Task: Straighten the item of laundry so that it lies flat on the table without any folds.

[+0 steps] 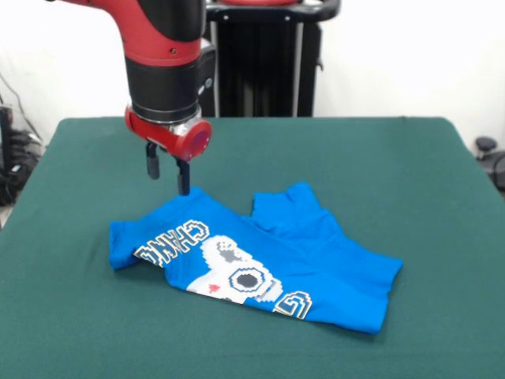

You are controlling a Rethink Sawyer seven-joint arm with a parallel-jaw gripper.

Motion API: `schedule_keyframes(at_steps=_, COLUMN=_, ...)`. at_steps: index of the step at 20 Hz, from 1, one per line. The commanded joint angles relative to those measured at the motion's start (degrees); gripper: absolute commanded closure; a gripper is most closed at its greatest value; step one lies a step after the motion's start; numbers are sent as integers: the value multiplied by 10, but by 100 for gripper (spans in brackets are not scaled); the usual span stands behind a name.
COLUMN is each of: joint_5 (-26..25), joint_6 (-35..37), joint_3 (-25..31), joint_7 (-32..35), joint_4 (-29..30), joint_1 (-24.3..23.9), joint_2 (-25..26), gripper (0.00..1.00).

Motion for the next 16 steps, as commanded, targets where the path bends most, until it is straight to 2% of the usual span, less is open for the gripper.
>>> schedule_keyframes(at_steps=1, joint_5=30, joint_6=-34, joint_3=28, joint_7=87, joint_4=34, joint_1=9, joint_2=42, gripper=0)
schedule_keyframes(at_steps=8, joint_5=32, joint_6=-63, joint_3=33, joint_7=88, joint_4=47, joint_1=-2, joint_2=52, gripper=0)
schedule_keyframes(at_steps=16, joint_5=38, joint_6=-31, joint_3=29, joint_7=84, joint_4=31, joint_1=7, joint_2=46, gripper=0)
